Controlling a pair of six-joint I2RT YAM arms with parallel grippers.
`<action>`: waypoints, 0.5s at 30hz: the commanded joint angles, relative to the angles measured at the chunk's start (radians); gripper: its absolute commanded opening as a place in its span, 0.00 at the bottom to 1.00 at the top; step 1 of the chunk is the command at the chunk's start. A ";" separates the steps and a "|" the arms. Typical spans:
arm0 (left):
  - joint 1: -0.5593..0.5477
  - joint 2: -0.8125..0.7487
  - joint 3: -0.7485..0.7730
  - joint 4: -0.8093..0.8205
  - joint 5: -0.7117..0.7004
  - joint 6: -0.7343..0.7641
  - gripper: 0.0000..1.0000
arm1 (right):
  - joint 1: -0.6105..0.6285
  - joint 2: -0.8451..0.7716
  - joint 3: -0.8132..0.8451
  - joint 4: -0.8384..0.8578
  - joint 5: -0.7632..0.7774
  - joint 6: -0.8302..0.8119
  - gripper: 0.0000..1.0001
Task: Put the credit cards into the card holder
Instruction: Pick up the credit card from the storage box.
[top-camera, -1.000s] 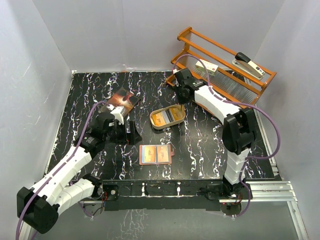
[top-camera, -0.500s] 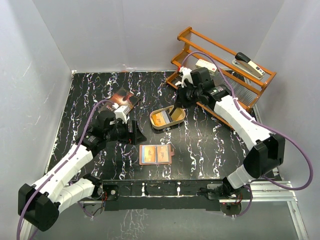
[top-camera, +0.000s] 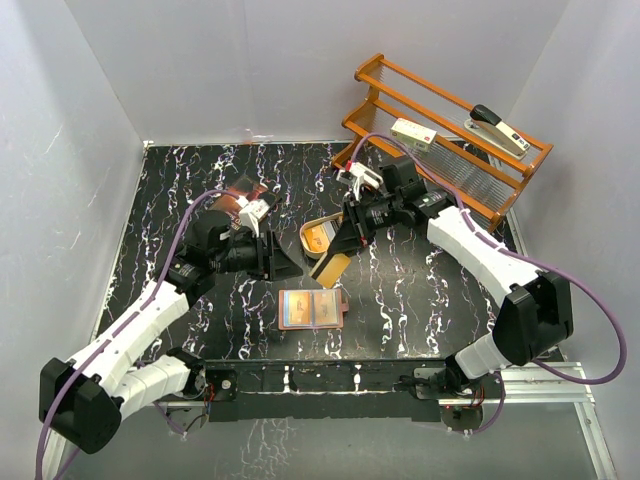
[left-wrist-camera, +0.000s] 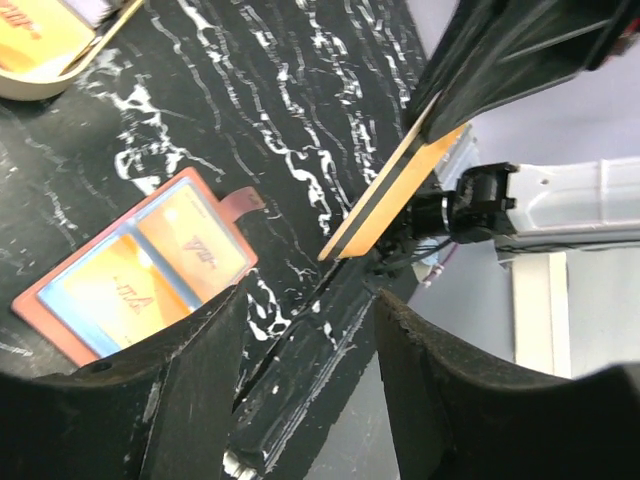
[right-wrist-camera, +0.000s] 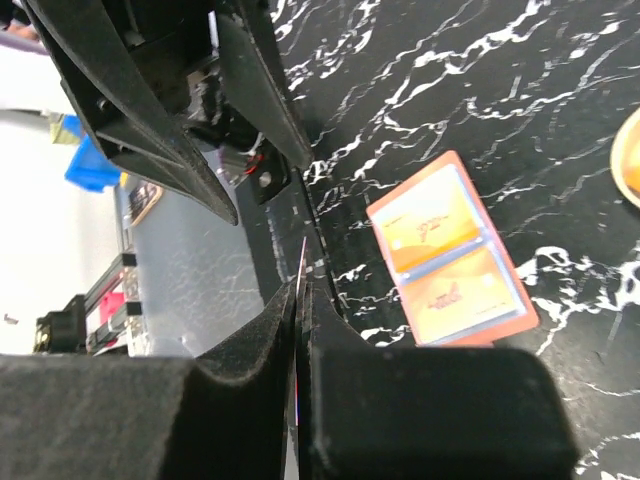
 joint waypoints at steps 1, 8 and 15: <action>-0.004 -0.003 0.040 0.117 0.172 -0.080 0.49 | 0.021 -0.045 -0.013 0.095 -0.142 0.001 0.00; -0.004 0.020 0.012 0.266 0.301 -0.210 0.40 | 0.052 -0.027 -0.019 0.145 -0.209 0.032 0.00; -0.004 0.028 -0.007 0.330 0.343 -0.266 0.30 | 0.066 -0.014 -0.026 0.229 -0.246 0.095 0.00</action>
